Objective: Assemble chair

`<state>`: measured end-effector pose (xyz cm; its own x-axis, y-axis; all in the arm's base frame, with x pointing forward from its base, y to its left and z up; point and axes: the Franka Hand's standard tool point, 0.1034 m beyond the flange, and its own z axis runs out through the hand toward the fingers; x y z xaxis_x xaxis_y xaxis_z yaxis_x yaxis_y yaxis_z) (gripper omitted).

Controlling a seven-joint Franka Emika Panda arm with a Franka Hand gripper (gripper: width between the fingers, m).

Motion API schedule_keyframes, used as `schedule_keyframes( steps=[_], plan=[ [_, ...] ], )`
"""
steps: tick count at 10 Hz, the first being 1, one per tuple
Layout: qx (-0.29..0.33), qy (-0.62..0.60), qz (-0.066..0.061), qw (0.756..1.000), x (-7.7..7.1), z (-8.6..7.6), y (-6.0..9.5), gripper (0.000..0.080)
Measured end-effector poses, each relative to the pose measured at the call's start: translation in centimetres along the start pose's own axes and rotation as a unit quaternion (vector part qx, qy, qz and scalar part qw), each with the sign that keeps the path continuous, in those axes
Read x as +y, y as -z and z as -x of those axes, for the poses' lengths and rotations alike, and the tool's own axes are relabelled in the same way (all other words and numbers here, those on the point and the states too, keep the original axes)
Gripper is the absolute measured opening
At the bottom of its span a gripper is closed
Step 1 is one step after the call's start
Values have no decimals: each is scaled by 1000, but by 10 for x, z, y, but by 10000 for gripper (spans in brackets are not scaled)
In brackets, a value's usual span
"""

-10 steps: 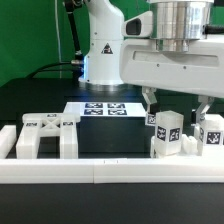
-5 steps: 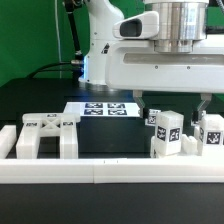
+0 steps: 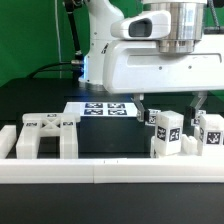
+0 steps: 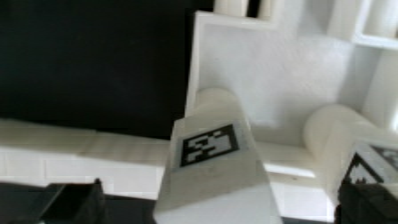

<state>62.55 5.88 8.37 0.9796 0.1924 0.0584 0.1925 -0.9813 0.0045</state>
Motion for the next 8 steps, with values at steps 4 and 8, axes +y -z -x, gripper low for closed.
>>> schedule_keyframes(
  steps=[4,8],
  plan=[
    [-1,41,2,999,0,0,0,527],
    [0,-101,0,995,-1,0,0,288]
  ],
)
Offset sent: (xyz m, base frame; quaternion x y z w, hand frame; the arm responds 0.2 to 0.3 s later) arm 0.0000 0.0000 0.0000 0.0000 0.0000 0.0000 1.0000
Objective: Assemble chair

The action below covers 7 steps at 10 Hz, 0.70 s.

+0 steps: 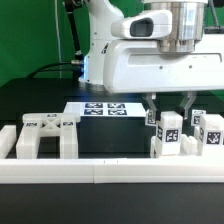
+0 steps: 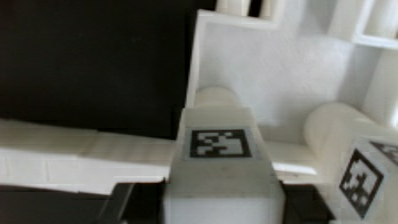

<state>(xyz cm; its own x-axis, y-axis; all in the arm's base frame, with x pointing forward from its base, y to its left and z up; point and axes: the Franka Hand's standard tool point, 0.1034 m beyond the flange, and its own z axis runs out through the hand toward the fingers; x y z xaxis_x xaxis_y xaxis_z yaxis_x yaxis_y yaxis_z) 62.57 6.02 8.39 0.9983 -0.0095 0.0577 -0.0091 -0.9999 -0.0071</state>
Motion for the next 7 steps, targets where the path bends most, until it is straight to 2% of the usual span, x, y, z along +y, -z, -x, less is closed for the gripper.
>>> schedule_keyframes(
  steps=[2,4,7],
  plan=[
    [0,-117,1,993,-2,2,-1,288],
    [3,-241,-1,971,-3,2,-1,288],
    [3,-414,-3,910,-6,1,-2,288]
  ],
)
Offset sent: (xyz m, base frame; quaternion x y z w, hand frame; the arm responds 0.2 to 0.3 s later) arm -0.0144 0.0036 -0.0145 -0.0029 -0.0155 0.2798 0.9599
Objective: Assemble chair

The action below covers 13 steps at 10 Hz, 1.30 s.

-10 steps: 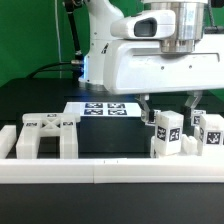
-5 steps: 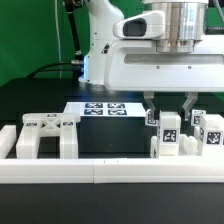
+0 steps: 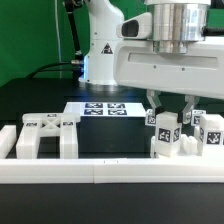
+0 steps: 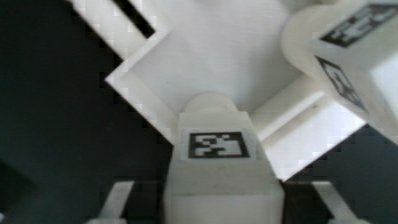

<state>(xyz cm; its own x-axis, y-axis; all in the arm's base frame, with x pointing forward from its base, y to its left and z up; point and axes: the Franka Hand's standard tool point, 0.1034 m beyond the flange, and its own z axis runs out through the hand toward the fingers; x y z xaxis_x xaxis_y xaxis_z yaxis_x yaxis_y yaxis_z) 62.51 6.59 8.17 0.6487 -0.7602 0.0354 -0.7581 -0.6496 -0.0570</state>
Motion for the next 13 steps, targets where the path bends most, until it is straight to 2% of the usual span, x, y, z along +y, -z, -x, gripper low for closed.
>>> schedule_keyframes(
  steps=[3,5,6,7,10,13],
  plan=[
    [1,-76,-2,997,-2,1,0,288],
    [1,-69,-2,998,-2,2,0,553],
    [1,-48,-2,999,-2,2,0,553],
    [1,-9,-2,1000,-2,2,0,629],
    [2,147,-1,989,-1,1,0,649],
    [4,305,0,952,0,-1,-1,649]
  ],
)
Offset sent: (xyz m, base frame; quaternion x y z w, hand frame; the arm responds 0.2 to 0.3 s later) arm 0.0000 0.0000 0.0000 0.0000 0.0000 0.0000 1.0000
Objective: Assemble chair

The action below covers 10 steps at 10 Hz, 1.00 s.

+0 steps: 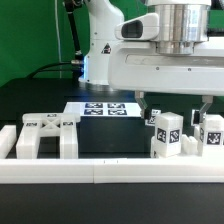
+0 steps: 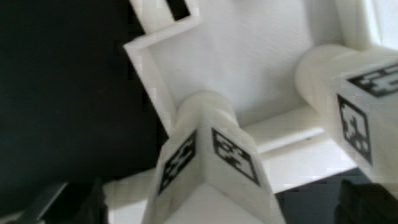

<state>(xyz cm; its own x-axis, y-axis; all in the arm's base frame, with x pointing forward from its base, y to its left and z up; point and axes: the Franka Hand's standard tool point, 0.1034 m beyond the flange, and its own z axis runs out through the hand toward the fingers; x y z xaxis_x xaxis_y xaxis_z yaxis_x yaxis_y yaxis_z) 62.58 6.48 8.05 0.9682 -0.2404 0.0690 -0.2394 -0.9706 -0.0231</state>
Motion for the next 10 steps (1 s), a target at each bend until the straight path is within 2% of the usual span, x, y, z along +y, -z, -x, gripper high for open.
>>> schedule_keyframes(
  steps=[3,8,10],
  plan=[
    [2,139,1,990,3,-1,-2,649],
    [2,256,3,967,5,-3,-2,649],
    [2,253,3,967,5,-3,-2,388]
  ],
)
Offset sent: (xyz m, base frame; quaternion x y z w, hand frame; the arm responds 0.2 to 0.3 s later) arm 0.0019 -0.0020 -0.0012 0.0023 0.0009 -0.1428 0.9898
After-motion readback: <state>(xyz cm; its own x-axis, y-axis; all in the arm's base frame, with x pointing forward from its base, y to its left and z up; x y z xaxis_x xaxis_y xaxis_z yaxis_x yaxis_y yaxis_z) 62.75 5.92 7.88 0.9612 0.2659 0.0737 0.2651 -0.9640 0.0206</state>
